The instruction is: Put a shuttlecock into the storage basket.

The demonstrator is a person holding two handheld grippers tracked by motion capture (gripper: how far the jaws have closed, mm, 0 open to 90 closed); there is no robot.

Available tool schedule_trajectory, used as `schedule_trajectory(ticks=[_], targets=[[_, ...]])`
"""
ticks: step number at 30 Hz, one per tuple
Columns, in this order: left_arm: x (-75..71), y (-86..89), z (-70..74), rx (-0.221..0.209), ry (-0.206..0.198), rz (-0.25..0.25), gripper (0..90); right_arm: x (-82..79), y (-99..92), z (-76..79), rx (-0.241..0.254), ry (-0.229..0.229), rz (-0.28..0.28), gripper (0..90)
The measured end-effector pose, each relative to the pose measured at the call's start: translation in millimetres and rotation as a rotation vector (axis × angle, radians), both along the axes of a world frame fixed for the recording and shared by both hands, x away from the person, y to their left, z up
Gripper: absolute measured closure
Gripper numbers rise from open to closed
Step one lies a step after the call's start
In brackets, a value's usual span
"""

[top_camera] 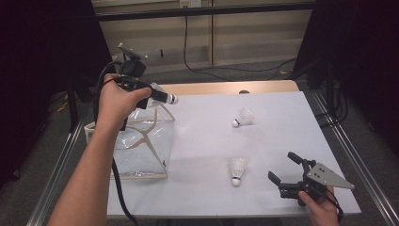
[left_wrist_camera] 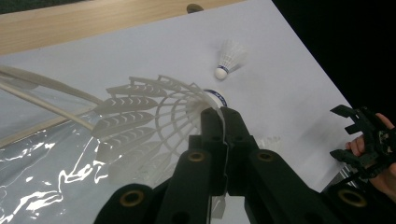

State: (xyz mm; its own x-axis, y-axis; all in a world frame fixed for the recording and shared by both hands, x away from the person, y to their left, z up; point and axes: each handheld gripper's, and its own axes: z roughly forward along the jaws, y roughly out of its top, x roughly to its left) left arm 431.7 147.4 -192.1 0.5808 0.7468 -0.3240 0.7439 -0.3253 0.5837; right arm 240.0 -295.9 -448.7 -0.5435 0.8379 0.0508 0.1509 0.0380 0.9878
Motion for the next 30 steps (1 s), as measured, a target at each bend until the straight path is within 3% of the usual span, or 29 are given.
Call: schedule_trajectory(ticks=[30], targets=[[5.7, 23.7, 10.0, 0.010, -0.013, 0.062, 90.0, -0.1, 0.2, 0.0, 0.000, 0.000, 0.000, 1.8]])
